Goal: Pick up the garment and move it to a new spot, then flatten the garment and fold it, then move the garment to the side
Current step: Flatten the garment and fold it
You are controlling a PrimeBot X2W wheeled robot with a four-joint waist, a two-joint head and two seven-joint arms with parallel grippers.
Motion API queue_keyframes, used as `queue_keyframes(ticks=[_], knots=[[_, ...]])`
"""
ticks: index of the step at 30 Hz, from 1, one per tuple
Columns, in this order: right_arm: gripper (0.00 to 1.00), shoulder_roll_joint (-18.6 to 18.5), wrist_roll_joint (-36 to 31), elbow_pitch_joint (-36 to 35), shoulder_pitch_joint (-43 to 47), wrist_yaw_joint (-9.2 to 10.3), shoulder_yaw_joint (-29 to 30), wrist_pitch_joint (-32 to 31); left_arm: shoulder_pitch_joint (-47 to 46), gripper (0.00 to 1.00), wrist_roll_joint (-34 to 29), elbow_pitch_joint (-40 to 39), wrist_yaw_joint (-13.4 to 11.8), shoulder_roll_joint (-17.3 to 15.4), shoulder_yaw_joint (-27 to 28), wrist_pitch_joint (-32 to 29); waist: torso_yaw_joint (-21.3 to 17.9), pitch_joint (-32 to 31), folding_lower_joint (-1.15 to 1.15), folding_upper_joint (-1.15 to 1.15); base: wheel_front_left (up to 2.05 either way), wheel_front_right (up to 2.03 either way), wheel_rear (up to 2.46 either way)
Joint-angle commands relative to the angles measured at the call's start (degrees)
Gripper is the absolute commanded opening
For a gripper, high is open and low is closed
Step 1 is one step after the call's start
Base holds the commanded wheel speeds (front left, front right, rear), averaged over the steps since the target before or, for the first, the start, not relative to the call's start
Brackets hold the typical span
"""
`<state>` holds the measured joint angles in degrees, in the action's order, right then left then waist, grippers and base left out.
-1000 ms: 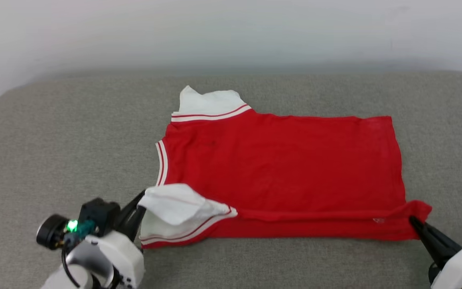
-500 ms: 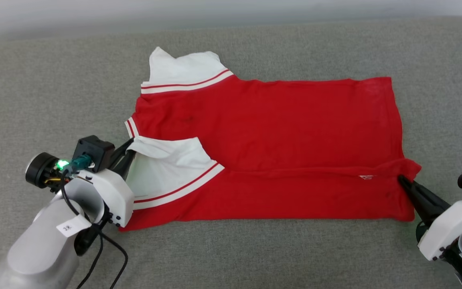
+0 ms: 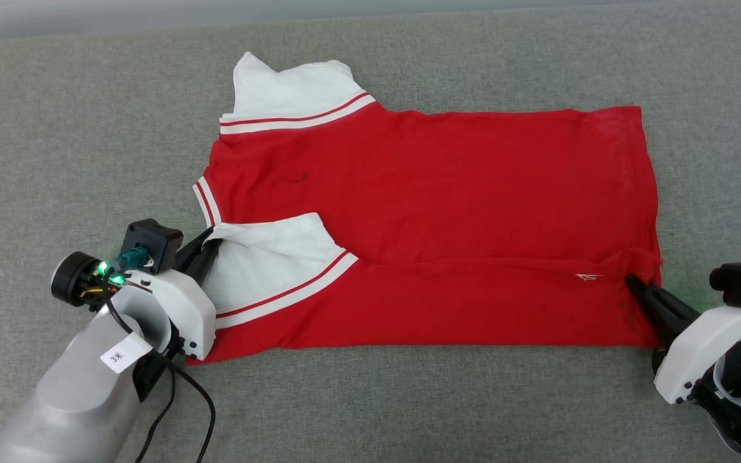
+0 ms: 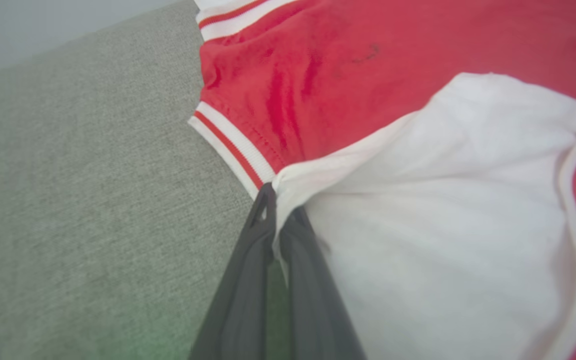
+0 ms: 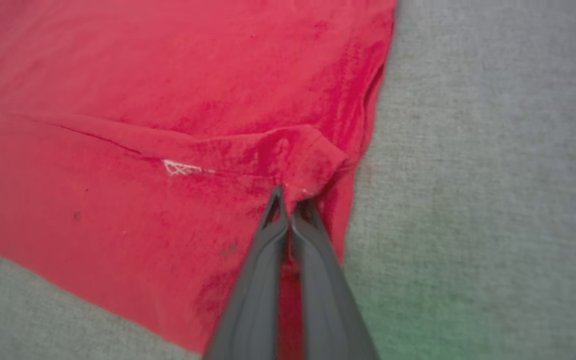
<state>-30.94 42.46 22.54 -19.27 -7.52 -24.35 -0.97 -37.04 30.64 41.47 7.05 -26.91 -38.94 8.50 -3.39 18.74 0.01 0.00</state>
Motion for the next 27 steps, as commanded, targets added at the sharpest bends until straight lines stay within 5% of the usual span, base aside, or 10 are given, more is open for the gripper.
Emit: queue_keyframes(ticks=[1,2,3,15,27], knots=[[0.31,0.7,0.0,0.2,-0.7,0.07,0.0,0.7,0.5,0.00,0.6,2.1,0.1,0.3,-0.6,0.4,0.1,-0.5,-0.01,0.00,0.00,0.00,0.00],[1.00,0.7,-0.2,0.1,-0.8,0.07,0.4,1.4,0.2,0.29,1.0,2.7,0.2,0.6,-0.6,0.9,0.2,-0.9,-0.01,0.00,0.00,0.00,0.00],[1.00,0.5,-0.7,0.0,-0.7,0.07,1.0,2.2,-0.1,1.00,1.0,3.2,0.2,0.6,-0.9,1.6,0.4,-1.4,-0.01,0.00,0.00,0.00,0.00],[1.00,0.9,-3.6,-4.8,5.4,0.06,5.9,3.5,-2.9,1.00,5.3,1.6,0.4,-0.2,-1.3,-0.7,3.6,-8.1,-0.01,0.00,0.00,0.00,0.00],[1.00,3.2,-6.2,-7.5,8.0,0.06,8.8,0.9,-5.4,1.00,24.5,-12.4,0.4,-7.7,-7.5,-30.0,5.3,-10.7,-0.01,0.00,0.00,0.00,0.00]])
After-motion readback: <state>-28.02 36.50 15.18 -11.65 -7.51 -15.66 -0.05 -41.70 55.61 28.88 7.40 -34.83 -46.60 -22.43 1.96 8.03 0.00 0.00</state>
